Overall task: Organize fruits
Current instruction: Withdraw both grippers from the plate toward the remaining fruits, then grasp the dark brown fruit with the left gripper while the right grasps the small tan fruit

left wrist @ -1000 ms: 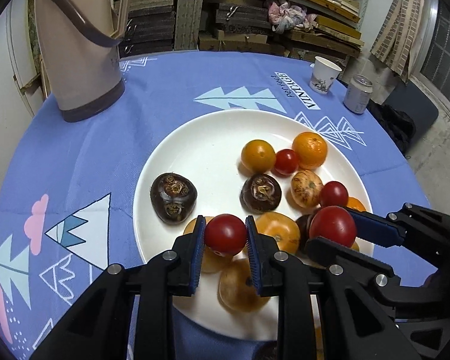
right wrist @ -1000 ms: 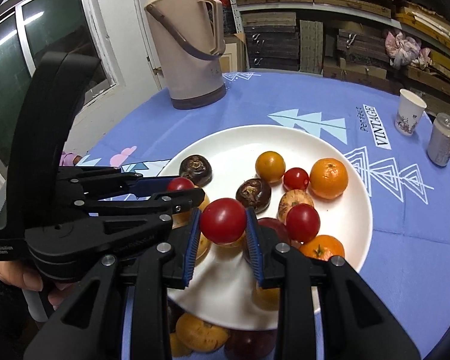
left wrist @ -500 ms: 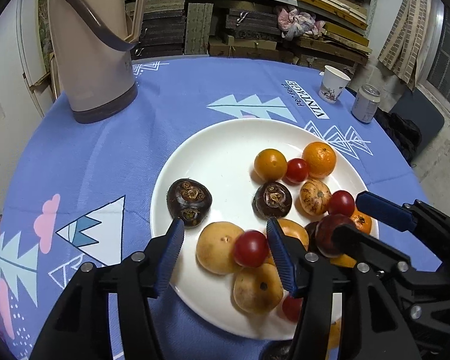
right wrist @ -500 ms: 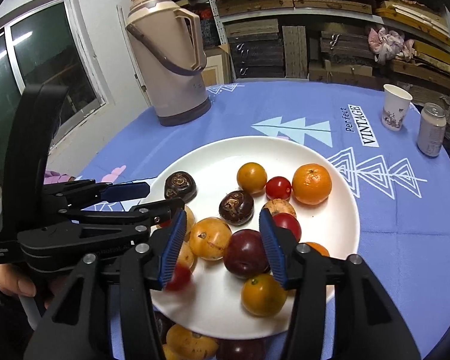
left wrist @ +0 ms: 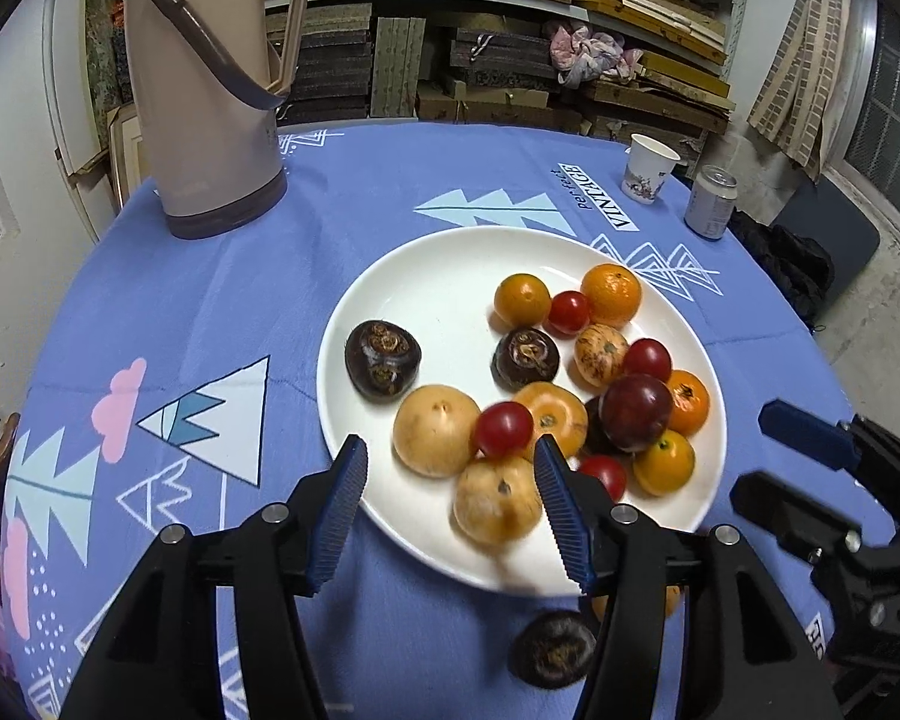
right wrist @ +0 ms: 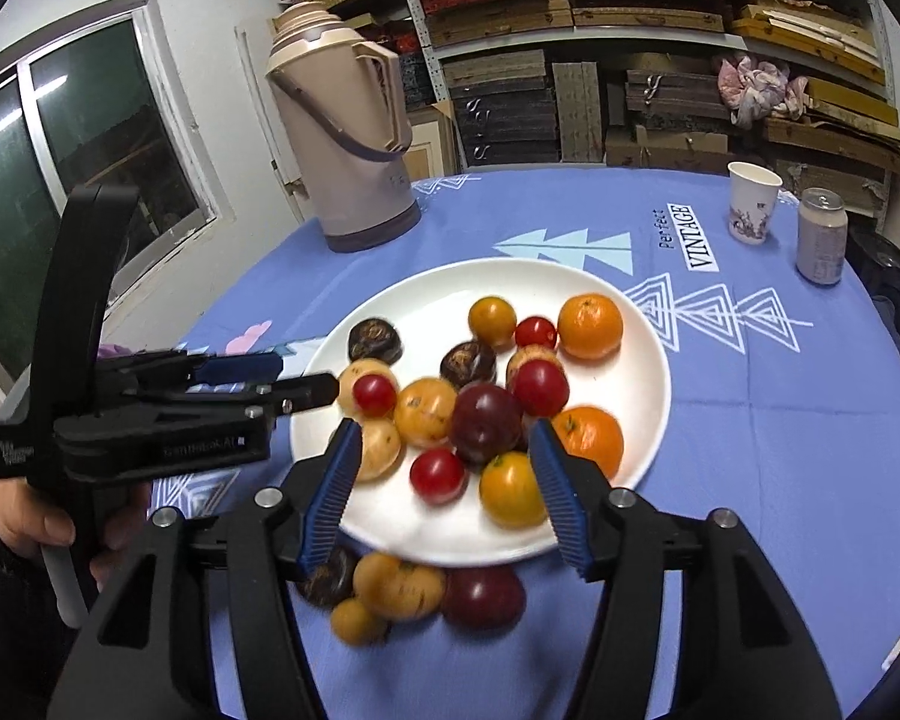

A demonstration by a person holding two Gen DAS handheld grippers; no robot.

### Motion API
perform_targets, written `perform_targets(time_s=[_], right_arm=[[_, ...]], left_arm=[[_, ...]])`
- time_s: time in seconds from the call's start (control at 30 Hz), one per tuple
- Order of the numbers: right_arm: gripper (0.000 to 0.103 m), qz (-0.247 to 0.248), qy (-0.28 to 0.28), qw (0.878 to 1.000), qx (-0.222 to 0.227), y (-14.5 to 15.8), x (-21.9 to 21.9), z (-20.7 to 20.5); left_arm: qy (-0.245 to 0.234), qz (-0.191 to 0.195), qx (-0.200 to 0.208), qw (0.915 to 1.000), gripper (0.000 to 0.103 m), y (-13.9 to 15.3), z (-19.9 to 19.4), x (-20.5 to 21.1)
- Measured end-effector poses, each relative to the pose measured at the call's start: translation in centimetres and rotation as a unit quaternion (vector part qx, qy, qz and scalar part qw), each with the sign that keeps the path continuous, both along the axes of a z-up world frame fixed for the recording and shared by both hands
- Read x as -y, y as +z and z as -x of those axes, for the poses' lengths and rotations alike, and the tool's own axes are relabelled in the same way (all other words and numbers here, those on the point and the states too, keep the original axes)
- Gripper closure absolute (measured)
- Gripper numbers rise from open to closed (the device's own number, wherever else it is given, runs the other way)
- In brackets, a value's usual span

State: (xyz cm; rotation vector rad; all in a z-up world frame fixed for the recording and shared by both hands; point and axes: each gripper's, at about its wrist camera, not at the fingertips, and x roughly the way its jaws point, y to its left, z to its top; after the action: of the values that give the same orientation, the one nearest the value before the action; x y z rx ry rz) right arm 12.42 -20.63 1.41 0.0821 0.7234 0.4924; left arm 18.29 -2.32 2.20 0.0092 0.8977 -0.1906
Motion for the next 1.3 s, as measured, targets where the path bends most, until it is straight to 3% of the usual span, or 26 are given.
perform_targets(time_s=[0.43, 0.73, 1.07, 1.3], right_arm=[[0.043, 0.007, 0.006, 1.000, -0.008, -1.1, 0.4, 5.1], [0.043, 0.044, 0.048, 0.997, -0.033, -3.7, -1.6, 7.4], [0.058, 0.065, 0.081, 0.992, -0.072, -6.7, -4.5, 5.9], [0.065, 0.079, 0.085, 0.991, -0.070, -7.4, -5.9, 4.6]], left_arm=[[-0.002, -0.004, 0.000, 1.0000, 0.044, -0.3, 4.3, 0.1], [0.004, -0.004, -0.005, 1.0000, 0.039, -1.2, 6.1, -0.6], [0.009, -0.002, -0.028, 0.9996, 0.039, -3.1, 6.3, -1.8], [0.003, -0.003, -0.041, 0.9992, 0.039, -4.1, 6.3, -1.7]])
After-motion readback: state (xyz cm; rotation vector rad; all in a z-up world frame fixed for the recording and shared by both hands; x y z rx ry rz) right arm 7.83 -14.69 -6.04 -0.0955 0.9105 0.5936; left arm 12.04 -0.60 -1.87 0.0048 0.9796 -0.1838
